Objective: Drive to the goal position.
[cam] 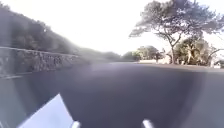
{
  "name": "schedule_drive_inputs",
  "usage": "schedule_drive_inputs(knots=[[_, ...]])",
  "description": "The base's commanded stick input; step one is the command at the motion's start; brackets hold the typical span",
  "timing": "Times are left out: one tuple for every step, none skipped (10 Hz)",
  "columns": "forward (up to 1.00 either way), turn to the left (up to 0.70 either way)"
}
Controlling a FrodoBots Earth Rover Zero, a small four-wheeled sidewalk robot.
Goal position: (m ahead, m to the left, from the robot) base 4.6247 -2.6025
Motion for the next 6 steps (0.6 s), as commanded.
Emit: schedule_drive_inputs(knots=[[0.85,0.0],[0.85,0.0],[0.85,0.0],[0.85,0.0],[0.85,0.0],[0.85,-0.01]])
